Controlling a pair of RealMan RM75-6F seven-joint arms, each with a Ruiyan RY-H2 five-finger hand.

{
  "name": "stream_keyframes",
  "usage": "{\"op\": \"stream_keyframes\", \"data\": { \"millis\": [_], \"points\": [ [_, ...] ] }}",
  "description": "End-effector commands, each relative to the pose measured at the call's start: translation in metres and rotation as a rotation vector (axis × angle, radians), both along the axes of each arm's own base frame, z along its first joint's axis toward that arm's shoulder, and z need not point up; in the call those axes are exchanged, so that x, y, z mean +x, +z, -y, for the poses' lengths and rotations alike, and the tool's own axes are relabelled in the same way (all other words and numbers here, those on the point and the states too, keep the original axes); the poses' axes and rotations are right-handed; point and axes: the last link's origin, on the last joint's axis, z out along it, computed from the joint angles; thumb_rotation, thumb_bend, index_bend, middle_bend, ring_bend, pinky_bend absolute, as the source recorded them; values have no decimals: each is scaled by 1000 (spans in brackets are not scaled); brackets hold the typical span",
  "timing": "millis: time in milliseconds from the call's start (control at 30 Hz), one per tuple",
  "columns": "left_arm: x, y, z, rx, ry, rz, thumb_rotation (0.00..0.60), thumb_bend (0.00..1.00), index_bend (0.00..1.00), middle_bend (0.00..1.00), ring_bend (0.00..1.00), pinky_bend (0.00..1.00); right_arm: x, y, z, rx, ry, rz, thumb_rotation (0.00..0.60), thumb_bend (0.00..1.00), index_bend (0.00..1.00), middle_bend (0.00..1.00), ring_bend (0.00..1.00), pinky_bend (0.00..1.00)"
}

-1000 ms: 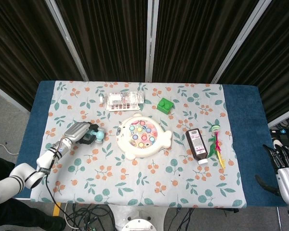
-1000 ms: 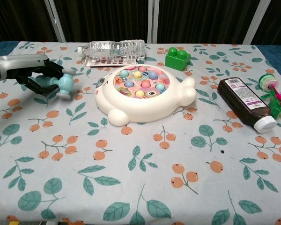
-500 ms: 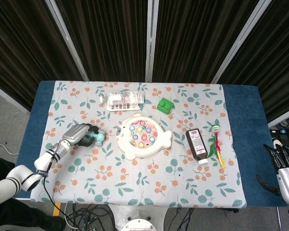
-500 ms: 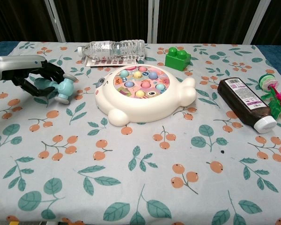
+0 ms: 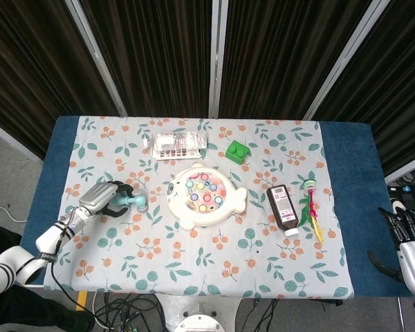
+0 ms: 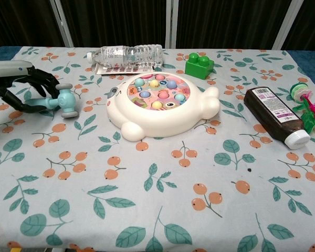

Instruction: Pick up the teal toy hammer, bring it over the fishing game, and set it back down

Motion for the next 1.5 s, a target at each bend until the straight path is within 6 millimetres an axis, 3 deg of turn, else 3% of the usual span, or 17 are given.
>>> {"op": "stream_keyframes", "data": {
  "millis": [33,467,600,767,933,1033,1167,1333,1500],
  "points": [
    [-2,1,7,-3,-4,-2,600,338,343,349,221,251,0,0,0,-1,1,0,600,183,54,167,0,17],
    [-2,2,19,11,-21,4,600,310,333,351,220,236,3,1,-1,-2,8,-3,600,183,54,167,0,17],
    [-3,6,20,26,-17,11,600,302,268,294,153,161,3,0,-1,-2,10,-1,600,182,54,167,0,17],
    [-11,34,24,118,-2,24,600,282,139,155,34,65,4,1,1,3,15,-6,600,182,54,167,0,17],
    [-35,84,34,380,33,-36,600,256,126,129,12,62,4,0,8,39,18,-19,600,183,53,166,0,17],
    [-53,110,52,564,89,-131,600,252,128,130,12,63,3,-1,15,62,16,-20,600,183,54,165,0,18],
    [-69,129,87,675,169,-248,600,253,155,154,12,65,5,-3,24,80,31,-32,600,183,54,160,0,19],
    [-74,134,134,676,222,-286,600,250,188,155,12,65,9,-4,32,78,64,-24,600,183,55,150,0,19],
    [-69,133,165,669,233,-272,600,250,188,155,12,65,9,-8,32,76,63,-22,600,182,56,151,0,19]
  ]
}}
